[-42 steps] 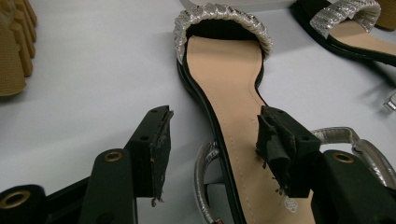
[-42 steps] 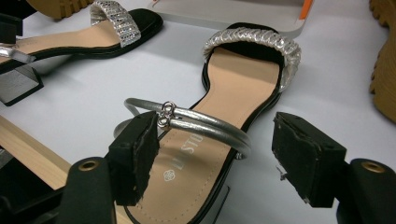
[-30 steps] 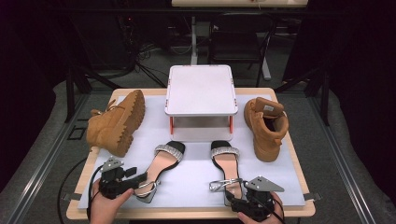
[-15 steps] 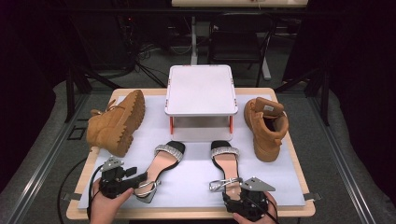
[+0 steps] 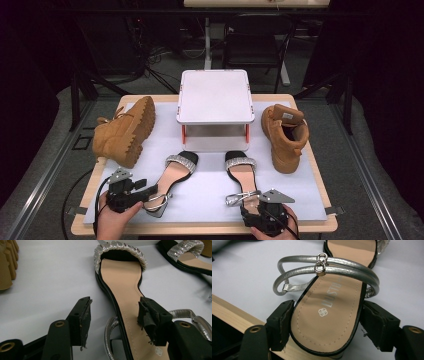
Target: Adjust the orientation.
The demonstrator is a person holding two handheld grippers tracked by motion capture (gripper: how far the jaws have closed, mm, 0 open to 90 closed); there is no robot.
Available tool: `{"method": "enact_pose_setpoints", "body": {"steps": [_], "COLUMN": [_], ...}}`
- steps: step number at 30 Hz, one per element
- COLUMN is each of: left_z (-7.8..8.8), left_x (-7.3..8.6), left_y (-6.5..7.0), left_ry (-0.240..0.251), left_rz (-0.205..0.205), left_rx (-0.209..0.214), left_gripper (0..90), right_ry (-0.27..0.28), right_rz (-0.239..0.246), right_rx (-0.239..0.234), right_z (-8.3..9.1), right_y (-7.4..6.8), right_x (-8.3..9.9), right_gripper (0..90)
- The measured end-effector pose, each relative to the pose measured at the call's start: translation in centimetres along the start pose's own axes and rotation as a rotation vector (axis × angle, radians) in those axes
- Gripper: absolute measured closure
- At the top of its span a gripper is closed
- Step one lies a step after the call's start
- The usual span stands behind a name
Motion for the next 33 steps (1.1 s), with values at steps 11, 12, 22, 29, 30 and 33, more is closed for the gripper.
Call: {"method": "enact_pose_setpoints", "body": {"steps": [11, 12, 22, 29, 30, 33], "left_z": [0.2, 0.1, 0.1, 0.1, 0.1, 0.1], "left_x": [0.1, 0.0, 0.0, -0.1, -0.2, -0.2], "left_y": [-0.1, -0.2, 0.0, -0.1, -0.1, -0.1], "left_ry": [-0.008, -0.003, 0.000, 0.007, 0.007, 0.008], "left_rz": [-0.002, -0.002, -0.007, -0.003, 0.000, 0.000], "left_rx": [-0.003, -0.006, -0.002, -0.005, -0.004, -0.005], "left_gripper": [43.4, 43.4, 43.4, 43.4, 43.4, 43.4], "right_ry": [-0.046, -0.046, -0.036, -0.031, -0.026, -0.023], "right_rz": [0.002, 0.012, 0.034, 0.060, 0.066, 0.088], "right_rx": [-0.006, -0.006, -0.016, -0.038, -0.050, -0.069], "right_z": [0.7, 0.7, 0.5, 0.0, -0.2, -0.6], "right_y": [0.8, 0.9, 0.7, 0.2, -0.1, -0.5], "right_x": [0.2, 0.2, 0.1, -0.2, -0.3, -0.6], "right_gripper": [32.0, 32.0, 32.4, 32.2, 32.2, 32.2]}}
Point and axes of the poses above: each handheld gripper's, and its own axes: z roughly backward along the jaws, x roughly out of its underside, y roughly to its right, the point moved 10 cm from there along -z, roughly forward along the jaws, and after that the axes turned 6 degrees about -x, right-handed, at the moved point
